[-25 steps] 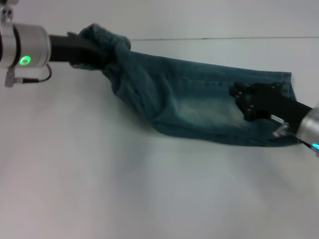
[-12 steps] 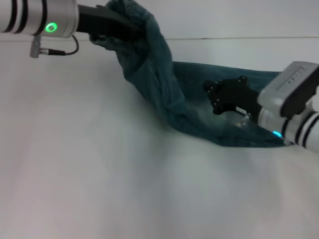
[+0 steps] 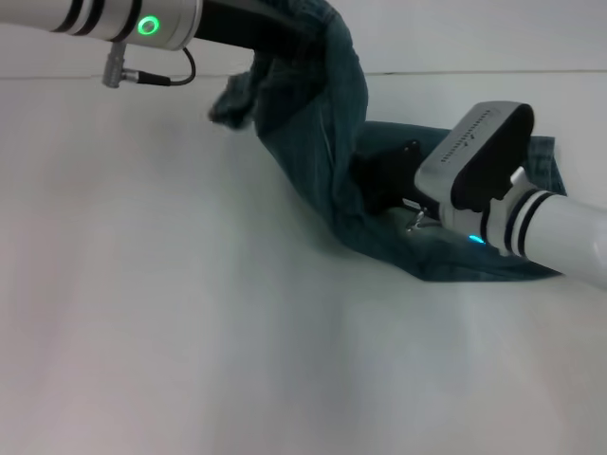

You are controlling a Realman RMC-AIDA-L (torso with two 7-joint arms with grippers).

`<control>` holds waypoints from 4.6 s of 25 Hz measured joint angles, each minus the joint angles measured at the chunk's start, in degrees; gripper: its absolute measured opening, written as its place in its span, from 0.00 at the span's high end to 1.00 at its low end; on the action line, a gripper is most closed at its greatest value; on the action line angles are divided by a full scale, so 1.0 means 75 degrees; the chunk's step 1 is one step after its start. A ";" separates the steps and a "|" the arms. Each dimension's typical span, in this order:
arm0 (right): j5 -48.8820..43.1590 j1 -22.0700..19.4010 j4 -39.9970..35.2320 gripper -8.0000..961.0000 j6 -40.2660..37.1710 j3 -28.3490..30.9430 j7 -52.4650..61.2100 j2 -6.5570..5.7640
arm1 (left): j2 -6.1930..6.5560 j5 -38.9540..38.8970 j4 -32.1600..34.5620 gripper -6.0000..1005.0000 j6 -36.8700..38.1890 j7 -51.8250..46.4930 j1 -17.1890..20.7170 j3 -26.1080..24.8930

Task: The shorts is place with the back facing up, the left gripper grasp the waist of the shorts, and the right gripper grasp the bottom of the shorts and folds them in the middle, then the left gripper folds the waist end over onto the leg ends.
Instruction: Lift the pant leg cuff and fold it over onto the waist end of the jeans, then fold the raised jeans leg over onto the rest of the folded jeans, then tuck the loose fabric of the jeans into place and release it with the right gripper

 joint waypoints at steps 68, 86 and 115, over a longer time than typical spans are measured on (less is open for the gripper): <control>-0.0100 -0.5352 -0.5139 0.94 -0.6921 -0.0402 0.4463 -0.0193 | -0.0100 -0.3553 0.0141 0.13 -0.3816 0.2545 0.2080 0.4914; -0.3130 -0.3959 -1.0494 0.29 -0.6175 -0.2222 1.0242 -0.0133 | 0.0039 -0.6251 -0.5086 0.13 0.1083 0.9323 0.3536 -0.1073; -0.8879 -0.1711 -1.0331 0.11 -0.4384 -0.8509 1.4782 -0.0021 | 0.0017 -0.6173 -0.5229 0.13 0.0544 0.9488 0.4018 -0.1877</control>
